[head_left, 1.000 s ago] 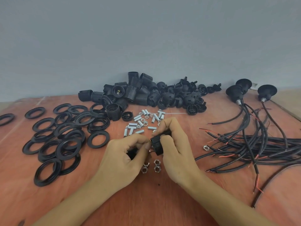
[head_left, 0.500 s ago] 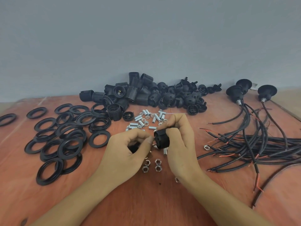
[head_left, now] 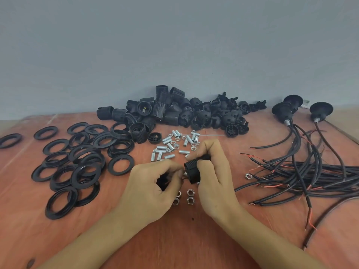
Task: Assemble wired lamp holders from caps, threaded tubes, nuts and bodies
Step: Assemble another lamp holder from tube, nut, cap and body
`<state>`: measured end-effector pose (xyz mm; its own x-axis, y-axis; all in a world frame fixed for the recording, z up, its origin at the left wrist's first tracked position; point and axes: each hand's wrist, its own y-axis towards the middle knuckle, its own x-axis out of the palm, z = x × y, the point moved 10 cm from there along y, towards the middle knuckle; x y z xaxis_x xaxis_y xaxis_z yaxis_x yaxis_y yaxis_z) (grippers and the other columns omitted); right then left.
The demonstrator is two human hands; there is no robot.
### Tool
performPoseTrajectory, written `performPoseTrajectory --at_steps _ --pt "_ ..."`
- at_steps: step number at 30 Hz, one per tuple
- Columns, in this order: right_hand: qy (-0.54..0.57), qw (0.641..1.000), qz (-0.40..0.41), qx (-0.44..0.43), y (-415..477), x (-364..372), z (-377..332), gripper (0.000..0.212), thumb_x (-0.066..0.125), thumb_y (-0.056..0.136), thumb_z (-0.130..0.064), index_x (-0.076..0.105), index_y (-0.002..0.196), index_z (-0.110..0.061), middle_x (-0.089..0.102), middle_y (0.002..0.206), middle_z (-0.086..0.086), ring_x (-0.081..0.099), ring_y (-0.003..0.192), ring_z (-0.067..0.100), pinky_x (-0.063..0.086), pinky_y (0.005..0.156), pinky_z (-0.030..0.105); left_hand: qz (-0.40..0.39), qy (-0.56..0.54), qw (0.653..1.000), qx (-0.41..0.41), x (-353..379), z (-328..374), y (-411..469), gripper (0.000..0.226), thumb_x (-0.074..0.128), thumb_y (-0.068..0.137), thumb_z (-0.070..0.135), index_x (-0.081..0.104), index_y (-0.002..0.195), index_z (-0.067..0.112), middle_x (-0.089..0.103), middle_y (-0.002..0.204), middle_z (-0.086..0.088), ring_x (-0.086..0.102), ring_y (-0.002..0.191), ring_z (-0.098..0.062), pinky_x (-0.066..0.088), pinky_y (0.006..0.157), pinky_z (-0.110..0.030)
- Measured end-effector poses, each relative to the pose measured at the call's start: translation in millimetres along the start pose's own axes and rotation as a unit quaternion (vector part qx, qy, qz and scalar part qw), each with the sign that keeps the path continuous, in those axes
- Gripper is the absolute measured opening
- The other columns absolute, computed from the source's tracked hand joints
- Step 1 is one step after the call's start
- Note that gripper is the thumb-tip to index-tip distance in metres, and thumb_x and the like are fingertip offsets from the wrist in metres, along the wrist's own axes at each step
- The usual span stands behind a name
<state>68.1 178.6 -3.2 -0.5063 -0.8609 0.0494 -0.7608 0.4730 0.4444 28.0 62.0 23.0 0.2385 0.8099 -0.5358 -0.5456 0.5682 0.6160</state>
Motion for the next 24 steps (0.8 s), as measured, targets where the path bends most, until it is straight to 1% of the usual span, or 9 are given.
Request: performPoseTrajectory --at_steps 4,8,11,13,15,17,19,21,24 --pt "-0.005 1.0 -0.019 -0.018 -3 3 -4 0.02 0.035 0.075 0.001 0.046 0.078 -0.016 0.048 0.066 -0.01 0.039 0.06 0.004 0.037 0.056 0.019 -0.002 0.012 1.0 0.01 1 3 -3 0.011 0.065 0.081 0.004 0.074 0.08 0.008 0.067 0.065 0.004 0.062 0.058 -0.01 0.047 0.052 -0.025" --pt "0.069 0.997 0.005 0.035 0 -1 5 0.015 0.038 0.076 -0.005 0.047 0.082 -0.015 0.057 0.072 -0.007 0.05 0.069 0.009 0.046 0.063 0.026 0.005 -0.023 0.999 -0.04 0 -7 0 0.014 0.067 0.086 0.005 0.073 0.08 0.015 0.065 0.062 0.013 0.061 0.056 -0.002 0.042 0.055 -0.008" --pt "0.131 0.988 0.022 0.076 8 -7 14 0.011 0.049 0.083 -0.008 0.048 0.09 -0.017 0.066 0.079 -0.004 0.061 0.077 0.008 0.05 0.068 0.02 -0.002 -0.097 0.987 -0.13 1 -25 3 0.006 0.069 0.086 0.029 0.072 0.086 0.024 0.069 0.069 0.01 0.059 0.051 0.001 0.042 0.052 -0.007" --pt "0.127 0.986 0.048 0.095 11 -16 20 0.014 0.057 0.092 -0.004 0.05 0.093 -0.017 0.067 0.085 0.0 0.063 0.081 0.013 0.052 0.07 0.022 -0.015 -0.169 0.967 -0.191 3 -37 2 0.026 0.076 0.073 0.044 0.071 0.092 0.027 0.072 0.079 0.008 0.059 0.049 0.002 0.046 0.047 -0.012" --pt "0.127 0.982 0.085 0.109 13 -27 25 0.014 0.059 0.092 -0.002 0.053 0.092 -0.014 0.066 0.086 0.005 0.062 0.08 0.018 0.053 0.068 0.025 -0.045 -0.22 0.945 -0.236 8 -48 0 0.045 0.089 0.061 0.04 0.07 0.1 0.027 0.074 0.093 0.01 0.069 0.064 -0.004 0.053 0.058 -0.016" --pt "0.128 0.98 0.107 0.106 15 -34 24 0.011 0.062 0.091 -0.003 0.056 0.092 -0.011 0.067 0.083 0.005 0.063 0.077 0.016 0.053 0.064 0.021 -0.078 -0.247 0.928 -0.267 14 -57 -3 0.06 0.094 0.053 0.027 0.069 0.108 0.024 0.075 0.102 0.006 0.073 0.087 -0.011 0.056 0.078 -0.019" --pt "0.121 0.982 0.117 0.091 17 -38 20 0.013 0.064 0.09 -0.005 0.055 0.097 -0.011 0.07 0.08 0.003 0.067 0.076 0.014 0.054 0.065 0.021 -0.096 -0.261 0.921 -0.272 17 -60 -3 0.06 0.093 0.057 0.019 0.068 0.111 0.022 0.076 0.101 0.001 0.072 0.094 -0.014 0.055 0.085 -0.021" --pt "0.108 0.985 0.115 0.067 17 -39 12 0.02 0.066 0.09 -0.007 0.052 0.102 -0.014 0.073 0.087 0.01 0.07 0.083 0.021 0.058 0.075 0.029 -0.109 -0.255 0.926 -0.256 20 -58 -2 0.053 0.083 0.066 0.023 0.065 0.116 0.021 0.076 0.098 0.002 0.072 0.094 -0.013 0.055 0.082 -0.019" --pt "0.082 0.993 0.084 0.018 17 -32 -4 0.029 0.065 0.091 -0.006 0.065 0.097 -0.035 0.067 0.11 0.024 0.069 0.096 0.03 0.057 0.083 0.033 -0.122 -0.237 0.934 -0.238 24 -51 -3 0.06 0.072 0.071 0.034 0.055 0.128 0.033 0.074 0.083 0.002 0.069 0.068 -0.012 0.055 0.063 -0.021"
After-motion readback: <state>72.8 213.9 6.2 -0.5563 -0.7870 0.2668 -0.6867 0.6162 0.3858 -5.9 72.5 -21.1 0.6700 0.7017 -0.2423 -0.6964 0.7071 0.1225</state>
